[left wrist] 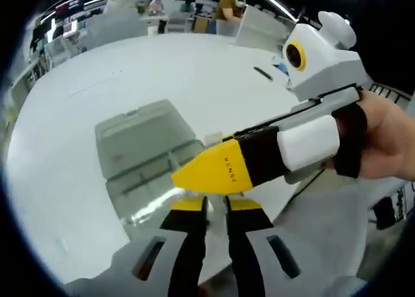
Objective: Insert the divider into the dual guide fixture by aligning both edges with the guide slots and pushing it downward to the bottom, including one-sided entry, uneven engagement, binding, and posture correction.
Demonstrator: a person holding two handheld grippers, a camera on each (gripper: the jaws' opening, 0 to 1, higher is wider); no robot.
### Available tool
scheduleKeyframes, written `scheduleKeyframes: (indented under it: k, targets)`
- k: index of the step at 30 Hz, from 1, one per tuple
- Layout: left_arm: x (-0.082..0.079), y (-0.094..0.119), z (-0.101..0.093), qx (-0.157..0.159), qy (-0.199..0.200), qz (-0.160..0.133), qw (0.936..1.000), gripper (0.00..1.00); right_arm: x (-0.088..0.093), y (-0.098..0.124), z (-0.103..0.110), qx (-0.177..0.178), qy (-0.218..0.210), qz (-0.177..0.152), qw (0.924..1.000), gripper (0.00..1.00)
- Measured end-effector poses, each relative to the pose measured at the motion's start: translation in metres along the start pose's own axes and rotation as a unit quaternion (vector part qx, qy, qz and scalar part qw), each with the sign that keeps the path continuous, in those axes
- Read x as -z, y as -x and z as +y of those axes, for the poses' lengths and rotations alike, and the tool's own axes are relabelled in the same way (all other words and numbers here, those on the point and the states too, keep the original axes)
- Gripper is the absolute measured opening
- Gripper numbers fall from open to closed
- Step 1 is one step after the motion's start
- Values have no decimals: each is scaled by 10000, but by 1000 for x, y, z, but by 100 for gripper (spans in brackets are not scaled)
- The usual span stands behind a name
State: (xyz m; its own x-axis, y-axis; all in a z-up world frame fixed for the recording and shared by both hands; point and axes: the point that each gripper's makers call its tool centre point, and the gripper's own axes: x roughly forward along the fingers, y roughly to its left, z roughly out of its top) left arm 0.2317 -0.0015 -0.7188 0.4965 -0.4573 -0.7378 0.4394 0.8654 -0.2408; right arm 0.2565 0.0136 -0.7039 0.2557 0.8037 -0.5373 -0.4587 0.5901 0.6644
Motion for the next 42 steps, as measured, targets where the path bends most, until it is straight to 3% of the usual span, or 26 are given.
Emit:
scheduleKeyframes:
  k: [10, 15, 25, 42]
  targets:
    - [-2, 1, 1, 12, 36, -2, 10000, 7, -2, 0, -2, 39, -30, 30, 10000, 30]
    - [-5, 1, -3, 34, -242, -52, 9997, 4, -4, 1, -1, 59, -31, -12, 10000, 31]
    - [-7, 4, 0, 158, -222, -93, 9996, 2, -6, 2, 1, 28, -72, -85, 9999, 32]
    - [-9, 6, 4, 347, 203, -84, 9992, 1, -8, 4, 3, 33, -98, -127, 9999, 32]
